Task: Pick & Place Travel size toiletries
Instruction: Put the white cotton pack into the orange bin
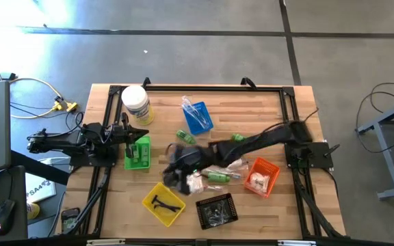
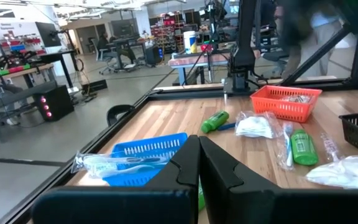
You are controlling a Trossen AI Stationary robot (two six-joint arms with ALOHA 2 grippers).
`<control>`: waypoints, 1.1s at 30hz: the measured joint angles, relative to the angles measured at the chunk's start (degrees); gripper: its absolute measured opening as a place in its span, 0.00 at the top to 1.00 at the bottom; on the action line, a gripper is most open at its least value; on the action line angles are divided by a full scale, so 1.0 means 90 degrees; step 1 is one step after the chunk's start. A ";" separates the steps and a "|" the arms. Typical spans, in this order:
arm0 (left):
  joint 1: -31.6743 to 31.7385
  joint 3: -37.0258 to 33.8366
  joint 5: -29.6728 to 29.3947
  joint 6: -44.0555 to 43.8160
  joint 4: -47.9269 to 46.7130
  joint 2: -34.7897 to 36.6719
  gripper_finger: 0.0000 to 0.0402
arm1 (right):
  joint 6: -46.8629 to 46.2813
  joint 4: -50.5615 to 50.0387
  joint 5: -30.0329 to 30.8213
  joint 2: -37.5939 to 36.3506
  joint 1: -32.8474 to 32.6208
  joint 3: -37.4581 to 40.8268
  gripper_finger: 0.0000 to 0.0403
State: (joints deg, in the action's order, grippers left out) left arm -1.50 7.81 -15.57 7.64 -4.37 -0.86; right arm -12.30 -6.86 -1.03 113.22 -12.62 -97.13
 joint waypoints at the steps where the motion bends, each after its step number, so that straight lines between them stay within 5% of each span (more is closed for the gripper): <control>1: -0.0001 0.0000 0.0000 -0.0002 -0.0002 0.0000 1.00 | 0.0381 -0.0270 0.0294 -0.0302 0.0038 0.0058 0.90; 8: -0.0001 0.0000 -0.0015 -0.0038 0.0012 0.0000 1.00 | 0.1448 -0.0557 0.0450 -0.2781 0.0836 0.1268 0.99; 16: 0.0000 0.0000 -0.0014 -0.0013 -0.0006 0.0000 1.00 | 0.0465 0.1573 -0.1385 -0.5210 0.2907 0.4422 1.00; 24: 0.0000 0.0000 -0.0015 0.0121 -0.0105 0.0000 1.00 | -0.0313 0.4349 -0.3173 -0.6216 0.4427 0.7240 1.00; 33: -0.0001 0.0000 -0.0015 0.0305 -0.0206 -0.0002 1.00 | 0.0040 0.4755 -0.3232 -0.7132 0.4522 0.8467 1.00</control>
State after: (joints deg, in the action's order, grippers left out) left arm -1.50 7.81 -15.70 10.38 -6.22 -0.89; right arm -11.94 35.94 -30.12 49.03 28.08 -20.93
